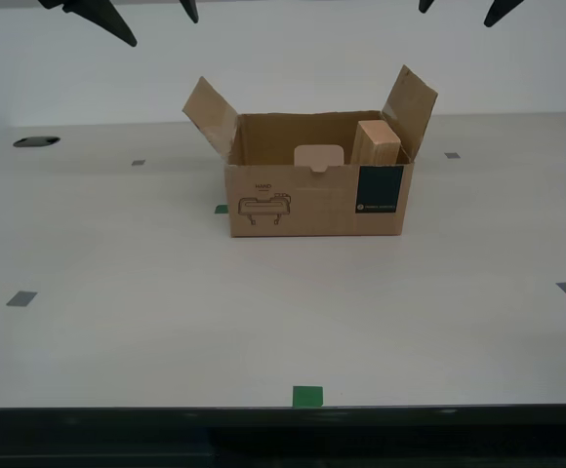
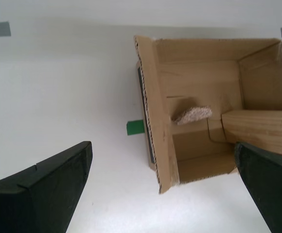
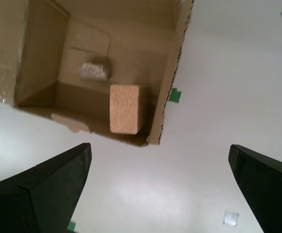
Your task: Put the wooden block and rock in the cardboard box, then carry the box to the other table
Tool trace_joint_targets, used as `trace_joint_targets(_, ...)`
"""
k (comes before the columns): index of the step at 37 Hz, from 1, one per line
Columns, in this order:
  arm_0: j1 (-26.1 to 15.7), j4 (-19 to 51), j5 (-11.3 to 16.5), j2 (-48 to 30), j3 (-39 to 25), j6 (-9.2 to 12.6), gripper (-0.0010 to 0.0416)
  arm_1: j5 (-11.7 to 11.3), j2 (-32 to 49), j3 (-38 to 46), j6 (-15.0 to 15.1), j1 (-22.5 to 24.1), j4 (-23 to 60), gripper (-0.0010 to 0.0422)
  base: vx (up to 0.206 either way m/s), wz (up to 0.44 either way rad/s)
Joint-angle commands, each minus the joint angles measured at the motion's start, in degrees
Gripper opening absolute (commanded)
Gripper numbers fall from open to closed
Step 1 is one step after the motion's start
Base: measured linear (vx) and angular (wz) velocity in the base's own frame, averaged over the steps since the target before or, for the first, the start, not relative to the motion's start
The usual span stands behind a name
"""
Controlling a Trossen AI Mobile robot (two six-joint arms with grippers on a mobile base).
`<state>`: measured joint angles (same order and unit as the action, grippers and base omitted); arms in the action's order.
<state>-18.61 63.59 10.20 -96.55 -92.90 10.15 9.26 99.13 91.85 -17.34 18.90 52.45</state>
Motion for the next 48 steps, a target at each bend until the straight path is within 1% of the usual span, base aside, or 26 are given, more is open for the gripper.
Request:
trace_joint_targets(1, 1.2, -2.0, -0.2, -0.7, 0.9, 0.5, 0.0394, 0.0, 0.0, -0.5, -0.4, 0.0, -2.3, 0.0398, 0.0, 0.0)
trace_joint_targets(3, 1.8, -2.1, -0.2, -1.5, 1.1, 0.4, 0.0394, 0.3, 0.7, -0.6, -0.8, -0.1, -3.3, 0.0398, 0.0, 0.0)
trace_joint_targets(7, 2.6, -2.0, 0.2, -3.9, 0.2, 0.4, 0.0394, 3.3, 2.3, -0.6, -0.7, -0.1, -3.7, 0.0398, 0.0, 0.0)
trace_joint_targets(9, 2.6, -2.1, 0.7, -5.6, -0.5, 0.3, 0.0394, 4.2, 3.8, -0.6, -0.7, -0.1, -3.9, 0.0398, 0.0, 0.0)
trace_joint_targets(16, 2.6, -2.2, 0.9, -12.1, -4.2, -0.3, 0.0394, 4.1, 10.2, 0.6, -0.2, -0.1, -5.0, 0.0398, 0.0, 0.0)
trace_joint_targets(19, 2.6, -2.2, 0.9, -15.1, -6.1, -1.2, 0.0394, 4.1, 12.8, 1.9, -0.2, -0.2, -5.1, 0.0398, 0.0, 0.0)
trace_joint_targets(26, 2.6, -2.0, 0.9, -22.7, -11.2, -1.4, 0.0394, 4.2, 19.4, 6.6, 0.0, -0.2, -5.2, 0.0398, 0.0, 0.0)
trace_joint_targets(33, 2.6, -1.8, 1.1, -28.7, -15.6, -2.0, 0.0394, 4.3, 24.2, 10.6, 0.2, -0.1, -5.0, 0.0398, 0.0, 0.0)
trace_joint_targets(37, 2.6, -1.6, 2.2, -30.8, -17.5, -2.6, 0.0394, 4.3, 25.9, 11.6, 0.4, -0.1, -5.1, 0.0398, 0.0, 0.0)
trace_joint_targets(42, 2.6, -1.6, 2.4, -32.5, -18.6, -2.6, 0.0394, 4.3, 27.2, 11.6, 0.7, -0.1, -4.9, 0.0398, 0.0, 0.0)
trace_joint_targets(48, 2.6, -1.8, 2.4, -32.4, -17.8, -2.6, 0.0394, 4.3, 27.2, 11.1, 2.9, -0.1, -5.0, 0.0398, 0.0, 0.0)
